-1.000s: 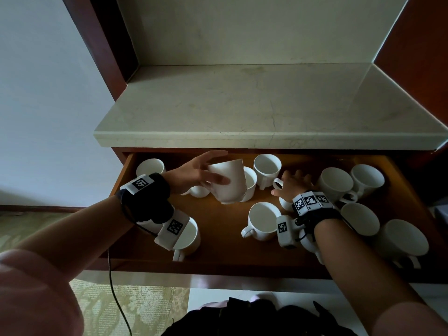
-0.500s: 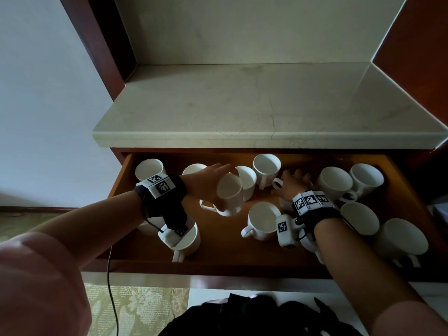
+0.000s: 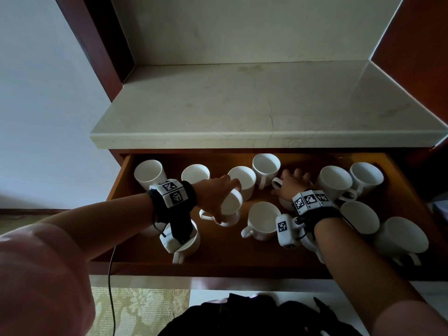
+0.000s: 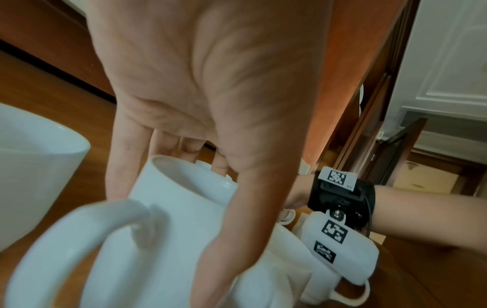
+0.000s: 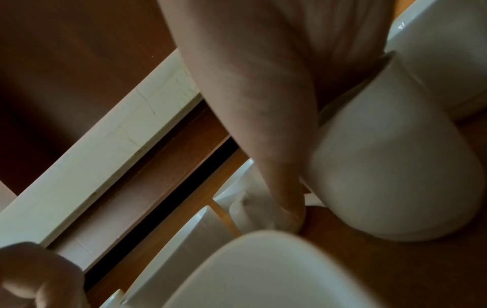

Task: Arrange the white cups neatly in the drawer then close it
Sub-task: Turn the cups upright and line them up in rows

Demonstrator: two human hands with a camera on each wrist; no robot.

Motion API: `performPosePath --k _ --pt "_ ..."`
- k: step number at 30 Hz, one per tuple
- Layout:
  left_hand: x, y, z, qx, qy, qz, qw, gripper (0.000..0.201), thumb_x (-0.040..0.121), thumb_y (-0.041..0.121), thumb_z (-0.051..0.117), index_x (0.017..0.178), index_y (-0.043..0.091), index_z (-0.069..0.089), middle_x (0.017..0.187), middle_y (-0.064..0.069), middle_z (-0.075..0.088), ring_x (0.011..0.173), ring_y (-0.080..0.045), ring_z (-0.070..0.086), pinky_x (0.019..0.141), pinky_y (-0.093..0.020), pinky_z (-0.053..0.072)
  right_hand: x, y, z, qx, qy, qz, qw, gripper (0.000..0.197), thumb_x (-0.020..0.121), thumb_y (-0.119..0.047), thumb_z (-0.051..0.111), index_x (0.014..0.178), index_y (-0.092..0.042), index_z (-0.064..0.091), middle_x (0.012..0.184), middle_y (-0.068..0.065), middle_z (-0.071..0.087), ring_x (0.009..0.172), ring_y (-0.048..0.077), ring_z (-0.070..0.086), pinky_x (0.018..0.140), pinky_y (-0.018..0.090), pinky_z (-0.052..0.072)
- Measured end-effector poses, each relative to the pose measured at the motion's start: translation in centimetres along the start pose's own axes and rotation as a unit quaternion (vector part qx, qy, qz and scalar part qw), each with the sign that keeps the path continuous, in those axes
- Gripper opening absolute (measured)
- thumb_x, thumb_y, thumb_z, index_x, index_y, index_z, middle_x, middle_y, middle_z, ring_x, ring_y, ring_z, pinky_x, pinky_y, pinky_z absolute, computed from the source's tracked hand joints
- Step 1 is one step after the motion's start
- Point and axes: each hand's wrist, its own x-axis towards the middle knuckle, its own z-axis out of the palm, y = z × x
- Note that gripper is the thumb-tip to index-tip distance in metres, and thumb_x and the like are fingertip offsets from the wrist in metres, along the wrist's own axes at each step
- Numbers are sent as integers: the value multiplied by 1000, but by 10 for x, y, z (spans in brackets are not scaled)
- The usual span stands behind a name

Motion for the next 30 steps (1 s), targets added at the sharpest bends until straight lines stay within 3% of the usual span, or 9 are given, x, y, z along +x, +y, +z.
performPosePath --k 3,12,18,30 --pt "3 2 2 24 -17 10 1000 104 56 35 89 139 22 28 134 -3 44 118 -22 50 87 -36 50 0 1 1 -3 7 -3 1000 65 80 -54 62 129 -18 38 143 13 27 132 38 25 105 51 30" --pt "10 6 8 105 -14 45 993 101 56 50 85 137 22 32 129 -2 48 118 -20 44 87 -34 46 2 2 3 -3 13 -2 1000 63 79 -56 62 126 -19 40 141 12 28 131 37 25 104 51 31" --pt "11 10 14 155 -40 70 985 106 53 48 87 138 19 32 135 -4 46 119 -22 45 94 -38 47 3 2 5 6 19 -1 1000 63 78 -54 64 126 -21 41 139 10 30 130 36 26 104 50 32" --pt "9 12 20 191 -25 60 979 109 57 49 85 142 15 27 138 -10 40 124 -25 40 97 -37 45 4 0 3 1 6 2 1000 67 79 -53 64 132 -20 38 143 11 27 132 36 24 105 52 30"
